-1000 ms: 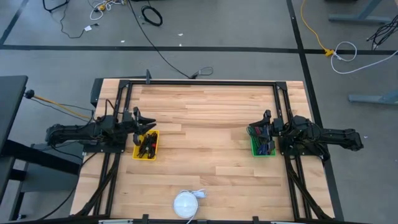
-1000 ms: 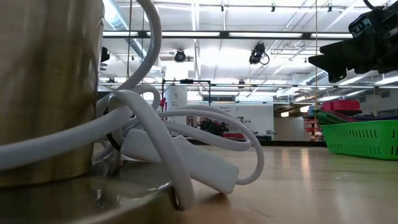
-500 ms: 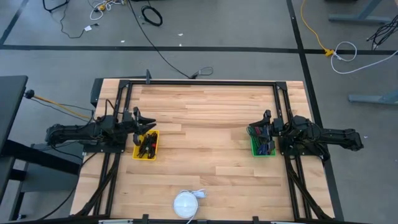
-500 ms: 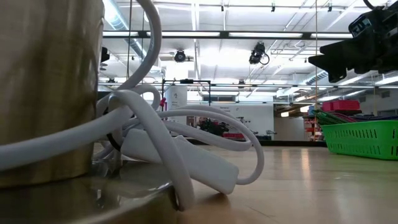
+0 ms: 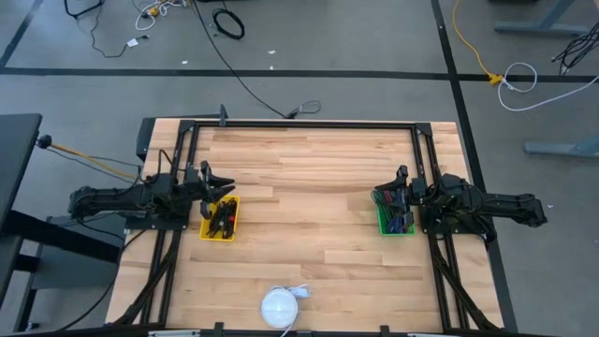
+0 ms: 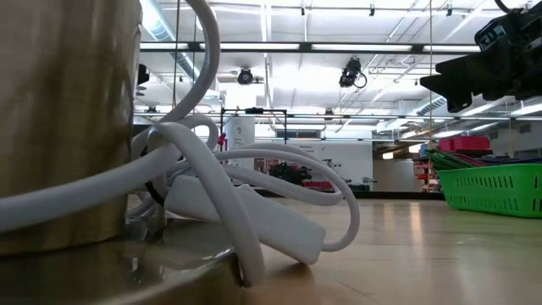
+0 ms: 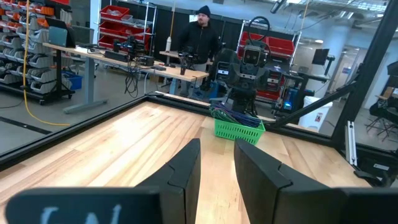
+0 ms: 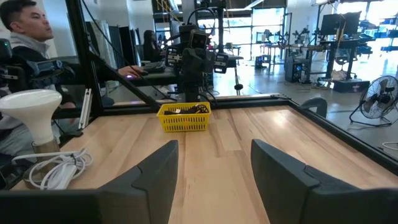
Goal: Pick & Place USB Port
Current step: Return to Home Position
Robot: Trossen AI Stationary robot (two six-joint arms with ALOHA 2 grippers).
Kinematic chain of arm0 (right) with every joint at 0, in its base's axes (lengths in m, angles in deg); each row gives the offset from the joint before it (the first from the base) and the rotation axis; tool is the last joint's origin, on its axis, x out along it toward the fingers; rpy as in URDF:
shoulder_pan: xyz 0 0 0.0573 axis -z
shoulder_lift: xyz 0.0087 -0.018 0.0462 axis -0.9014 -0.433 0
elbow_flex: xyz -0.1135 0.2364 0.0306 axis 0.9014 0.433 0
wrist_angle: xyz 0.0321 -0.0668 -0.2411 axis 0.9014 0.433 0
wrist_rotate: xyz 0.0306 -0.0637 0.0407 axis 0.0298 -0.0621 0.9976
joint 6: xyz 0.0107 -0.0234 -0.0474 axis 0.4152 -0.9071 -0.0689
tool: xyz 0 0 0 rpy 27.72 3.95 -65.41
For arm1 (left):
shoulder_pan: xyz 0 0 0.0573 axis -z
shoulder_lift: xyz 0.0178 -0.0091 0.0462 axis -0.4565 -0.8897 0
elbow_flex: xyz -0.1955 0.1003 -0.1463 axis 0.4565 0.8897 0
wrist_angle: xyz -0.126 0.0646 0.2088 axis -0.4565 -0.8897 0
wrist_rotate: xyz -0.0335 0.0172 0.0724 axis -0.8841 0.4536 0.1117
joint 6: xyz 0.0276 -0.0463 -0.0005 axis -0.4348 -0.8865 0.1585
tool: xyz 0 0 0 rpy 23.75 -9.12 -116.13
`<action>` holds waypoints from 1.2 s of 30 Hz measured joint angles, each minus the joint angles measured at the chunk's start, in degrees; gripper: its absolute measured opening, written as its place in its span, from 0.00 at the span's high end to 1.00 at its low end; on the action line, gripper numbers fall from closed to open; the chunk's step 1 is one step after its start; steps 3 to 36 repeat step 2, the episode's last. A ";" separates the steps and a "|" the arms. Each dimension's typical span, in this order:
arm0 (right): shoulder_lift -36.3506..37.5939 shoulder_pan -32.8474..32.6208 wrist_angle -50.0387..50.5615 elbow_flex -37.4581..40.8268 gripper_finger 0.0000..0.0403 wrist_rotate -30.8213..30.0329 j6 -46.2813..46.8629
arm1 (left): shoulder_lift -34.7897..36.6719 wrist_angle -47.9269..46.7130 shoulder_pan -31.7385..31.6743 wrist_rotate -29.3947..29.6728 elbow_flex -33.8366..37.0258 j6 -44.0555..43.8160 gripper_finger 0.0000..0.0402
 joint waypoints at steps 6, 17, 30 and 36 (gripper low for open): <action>0.00 0.00 0.01 0.00 0.49 0.00 0.00 | 0.00 -0.02 0.01 0.00 0.00 0.02 0.74; 0.00 0.00 0.01 0.00 0.49 0.00 0.00 | 0.00 -0.02 0.01 0.00 0.00 0.02 0.74; 0.00 0.00 0.01 0.00 0.49 0.00 0.00 | 0.00 -0.02 0.01 0.00 0.00 0.02 0.74; 0.00 0.00 0.01 0.00 0.49 0.00 0.00 | 0.00 -0.02 0.01 0.00 0.00 0.02 0.74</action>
